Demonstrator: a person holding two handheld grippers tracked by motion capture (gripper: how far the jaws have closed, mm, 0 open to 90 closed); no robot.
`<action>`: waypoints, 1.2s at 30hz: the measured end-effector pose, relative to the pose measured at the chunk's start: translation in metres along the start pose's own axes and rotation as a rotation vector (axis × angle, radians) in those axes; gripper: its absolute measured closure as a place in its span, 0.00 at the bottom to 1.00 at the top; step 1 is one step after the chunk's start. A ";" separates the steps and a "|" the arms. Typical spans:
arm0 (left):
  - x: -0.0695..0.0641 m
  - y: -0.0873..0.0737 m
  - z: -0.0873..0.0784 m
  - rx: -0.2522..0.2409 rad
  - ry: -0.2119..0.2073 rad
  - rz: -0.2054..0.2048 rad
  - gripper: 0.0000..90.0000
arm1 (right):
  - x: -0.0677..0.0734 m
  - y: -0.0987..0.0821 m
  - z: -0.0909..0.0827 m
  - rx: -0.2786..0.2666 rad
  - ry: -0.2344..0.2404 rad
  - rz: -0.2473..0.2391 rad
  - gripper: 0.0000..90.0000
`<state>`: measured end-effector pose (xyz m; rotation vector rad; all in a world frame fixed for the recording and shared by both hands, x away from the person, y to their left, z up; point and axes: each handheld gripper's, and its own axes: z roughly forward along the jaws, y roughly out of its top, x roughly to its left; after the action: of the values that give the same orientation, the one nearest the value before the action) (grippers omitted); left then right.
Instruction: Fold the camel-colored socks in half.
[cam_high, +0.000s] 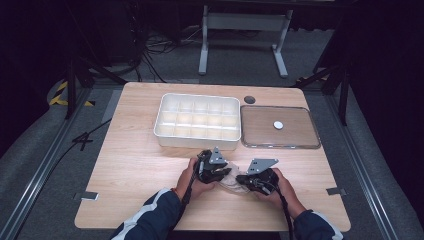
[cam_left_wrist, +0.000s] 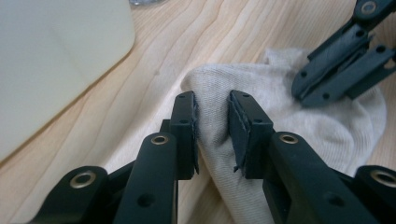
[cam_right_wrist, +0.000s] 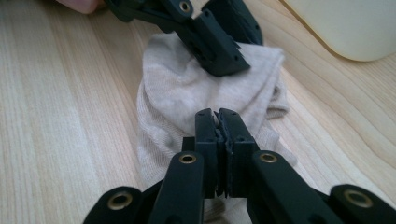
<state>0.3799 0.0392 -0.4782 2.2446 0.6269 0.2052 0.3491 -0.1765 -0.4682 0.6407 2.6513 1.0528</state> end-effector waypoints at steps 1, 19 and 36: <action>0.001 -0.001 -0.001 -0.003 -0.010 -0.001 0.80 | 0.000 0.000 0.000 0.004 -0.005 -0.002 0.96; -0.011 -0.021 -0.026 0.035 -0.006 -0.060 0.56 | 0.003 0.001 0.001 0.006 -0.024 -0.004 0.96; -0.007 -0.025 -0.024 0.015 -0.022 -0.061 0.53 | 0.010 0.009 -0.006 -0.005 -0.038 -0.021 0.91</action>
<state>0.3561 0.0654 -0.4802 2.2357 0.6859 0.1451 0.3410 -0.1694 -0.4574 0.6239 2.6159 1.0312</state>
